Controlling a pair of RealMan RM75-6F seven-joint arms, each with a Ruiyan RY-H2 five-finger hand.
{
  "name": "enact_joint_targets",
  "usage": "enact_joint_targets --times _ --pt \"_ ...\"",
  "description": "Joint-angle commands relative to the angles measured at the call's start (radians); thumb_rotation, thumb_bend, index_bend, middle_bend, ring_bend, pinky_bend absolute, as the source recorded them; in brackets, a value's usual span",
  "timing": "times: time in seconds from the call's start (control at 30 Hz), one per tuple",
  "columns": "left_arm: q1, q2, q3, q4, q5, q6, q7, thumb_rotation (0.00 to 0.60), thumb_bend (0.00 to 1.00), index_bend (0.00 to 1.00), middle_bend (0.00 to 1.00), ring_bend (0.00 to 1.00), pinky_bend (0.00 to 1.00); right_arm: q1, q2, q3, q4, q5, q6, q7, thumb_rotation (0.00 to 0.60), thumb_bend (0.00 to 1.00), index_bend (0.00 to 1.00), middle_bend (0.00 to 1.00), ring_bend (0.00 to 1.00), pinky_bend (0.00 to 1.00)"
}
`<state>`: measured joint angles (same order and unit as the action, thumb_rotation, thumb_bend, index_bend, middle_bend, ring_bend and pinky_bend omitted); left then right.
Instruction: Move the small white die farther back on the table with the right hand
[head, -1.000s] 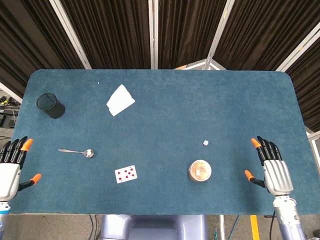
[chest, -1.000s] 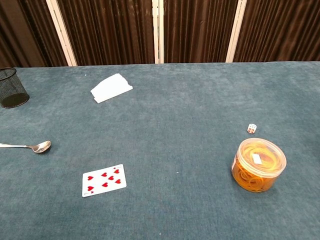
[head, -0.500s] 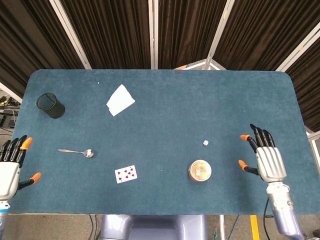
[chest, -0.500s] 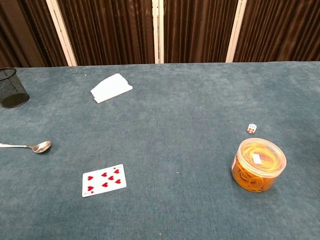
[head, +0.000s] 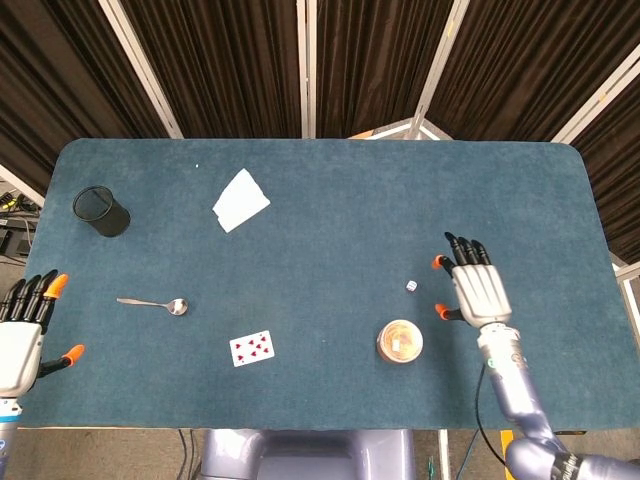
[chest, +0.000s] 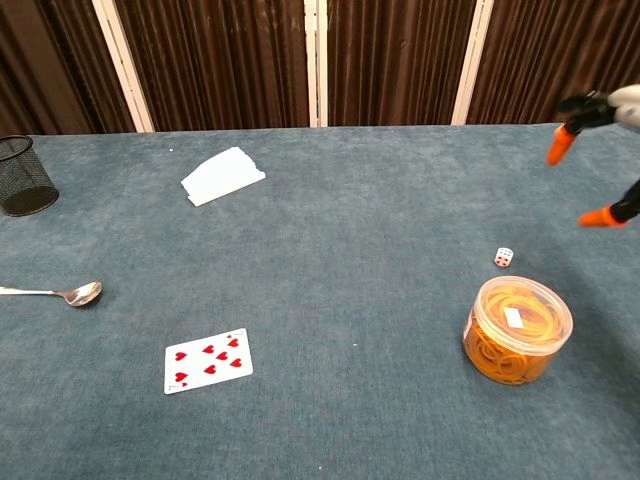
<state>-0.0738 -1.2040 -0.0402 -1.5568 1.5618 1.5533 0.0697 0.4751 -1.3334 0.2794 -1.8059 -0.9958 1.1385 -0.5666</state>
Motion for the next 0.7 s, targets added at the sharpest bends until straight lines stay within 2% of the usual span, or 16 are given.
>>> enact_joint_targets --times 0.03,0.33,0.7 --pt "-0.001 0.0 0.0 0.004 -0.003 -0.004 -0.004 0.6 0.05 0.0 0.0 0.0 0.0 0.083 -0.077 0.027 0.036 0.137 -0.035 -0.084 0.6 0.08 0.34 0.0 0.0 0.0" --pt "-0.007 -0.006 0.002 0.013 -0.012 -0.022 -0.007 0.6 0.05 0.0 0.0 0.0 0.0 0.159 -0.194 0.028 0.136 0.195 -0.03 -0.11 0.6 0.08 0.44 0.0 0.0 0.0" --pt "-0.014 -0.01 0.003 0.025 -0.022 -0.04 -0.016 0.6 0.05 0.0 0.0 0.0 0.0 0.236 -0.289 0.021 0.299 0.284 -0.059 -0.136 0.6 0.08 0.47 0.01 0.0 0.0"
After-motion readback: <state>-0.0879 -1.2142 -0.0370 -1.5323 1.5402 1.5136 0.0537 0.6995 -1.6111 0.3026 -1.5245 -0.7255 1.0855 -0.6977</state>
